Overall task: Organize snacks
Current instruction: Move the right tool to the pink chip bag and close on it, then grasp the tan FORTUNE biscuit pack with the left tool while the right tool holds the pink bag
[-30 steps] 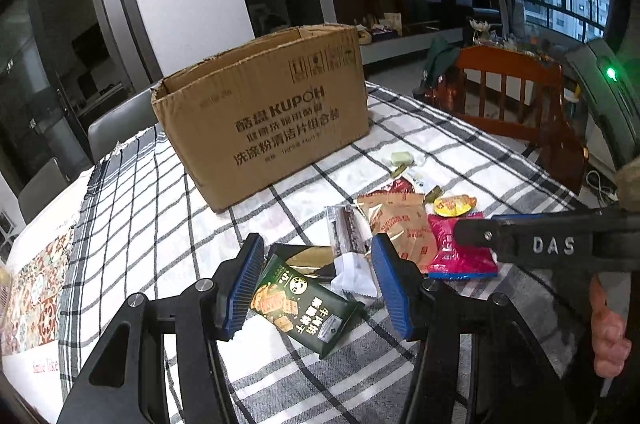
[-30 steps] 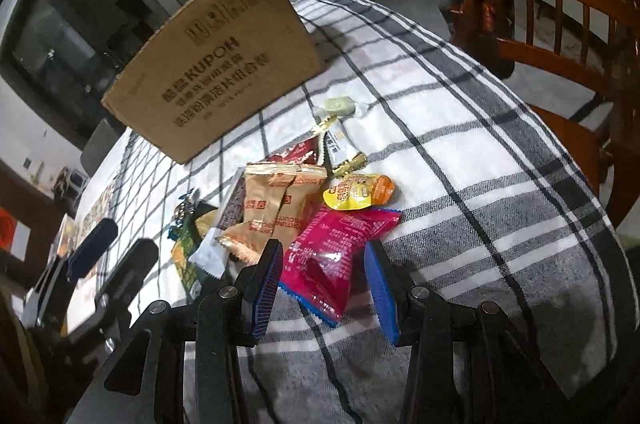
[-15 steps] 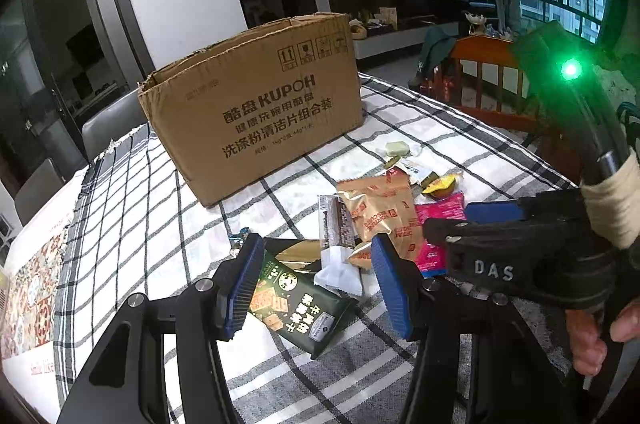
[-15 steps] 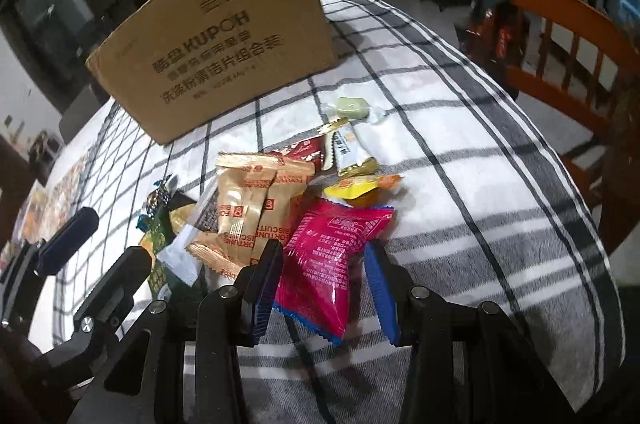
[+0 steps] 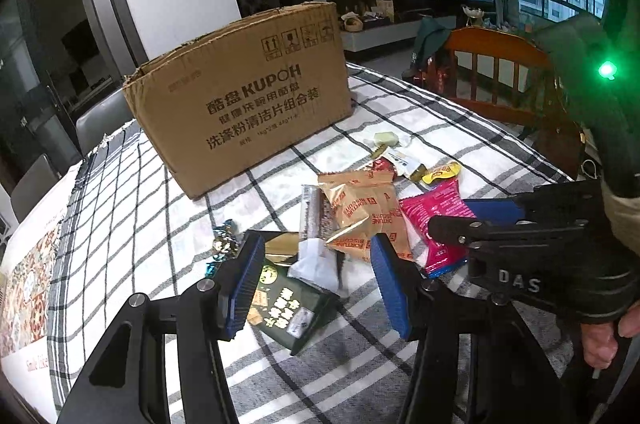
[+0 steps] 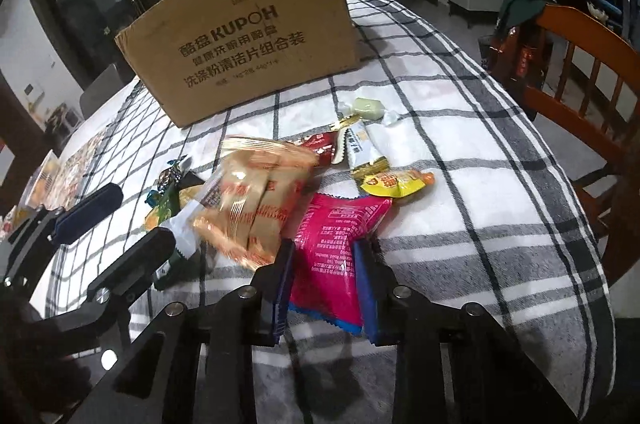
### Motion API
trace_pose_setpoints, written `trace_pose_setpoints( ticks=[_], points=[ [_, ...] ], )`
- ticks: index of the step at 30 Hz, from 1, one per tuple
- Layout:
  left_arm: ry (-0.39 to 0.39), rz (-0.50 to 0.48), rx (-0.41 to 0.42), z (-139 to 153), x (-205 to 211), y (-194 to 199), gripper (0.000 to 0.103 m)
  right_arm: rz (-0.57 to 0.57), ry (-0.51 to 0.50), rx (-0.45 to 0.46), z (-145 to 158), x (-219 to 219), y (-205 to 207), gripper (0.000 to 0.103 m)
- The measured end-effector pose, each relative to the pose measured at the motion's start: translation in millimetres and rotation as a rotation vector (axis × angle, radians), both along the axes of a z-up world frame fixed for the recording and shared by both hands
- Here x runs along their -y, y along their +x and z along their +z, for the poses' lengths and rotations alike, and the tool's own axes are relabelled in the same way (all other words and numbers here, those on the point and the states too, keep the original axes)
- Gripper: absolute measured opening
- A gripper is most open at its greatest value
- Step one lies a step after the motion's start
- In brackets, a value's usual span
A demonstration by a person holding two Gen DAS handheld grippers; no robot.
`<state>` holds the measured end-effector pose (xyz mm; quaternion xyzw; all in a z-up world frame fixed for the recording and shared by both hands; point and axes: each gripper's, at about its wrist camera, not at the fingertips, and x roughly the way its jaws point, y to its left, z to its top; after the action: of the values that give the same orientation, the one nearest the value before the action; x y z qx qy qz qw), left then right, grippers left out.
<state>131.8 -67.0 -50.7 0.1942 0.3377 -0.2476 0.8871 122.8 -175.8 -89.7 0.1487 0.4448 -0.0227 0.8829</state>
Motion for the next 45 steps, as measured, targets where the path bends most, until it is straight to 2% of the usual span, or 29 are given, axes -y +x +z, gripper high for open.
trace_pose_setpoints(
  ticks=[5,9,13,17,27,33,37,39,41,45],
  points=[
    [0.021,-0.018,0.009,0.0,13.1,-4.0,0.054,-0.005,0.006,0.052,13.5,10.0,-16.0,0.030],
    [0.046,-0.040,0.017,-1.8,27.9,-5.6,0.054,0.000,-0.003,0.134,27.0,16.3,-24.8,0.030],
    [0.079,-0.036,0.020,-6.7,43.9,-1.5,0.052,-0.003,0.008,0.168,28.7,22.8,-24.7,0.030],
    [0.101,-0.001,0.017,-15.0,56.9,6.0,0.048,-0.008,0.021,0.181,25.6,33.6,-20.8,0.030],
    [0.161,0.050,0.014,-36.9,79.9,13.7,0.048,-0.005,0.047,0.195,13.0,50.6,-16.4,0.030],
    [0.214,0.079,0.043,-47.8,88.5,17.6,0.049,0.000,0.065,0.177,3.8,54.0,-13.8,0.030],
    [0.205,0.105,0.022,-52.6,84.8,22.1,0.054,0.008,0.054,0.183,4.3,51.5,-13.8,0.030],
    [0.190,0.107,0.009,-52.1,83.4,23.6,0.053,0.011,0.057,0.181,3.6,50.7,-13.1,0.030],
    [0.177,0.112,0.001,-52.3,81.9,24.9,0.047,0.015,0.052,0.182,4.0,49.3,-12.9,0.030],
    [0.123,0.116,-0.028,-47.8,74.5,26.6,0.041,0.018,0.046,0.181,5.1,47.2,-13.1,0.030]
  ],
)
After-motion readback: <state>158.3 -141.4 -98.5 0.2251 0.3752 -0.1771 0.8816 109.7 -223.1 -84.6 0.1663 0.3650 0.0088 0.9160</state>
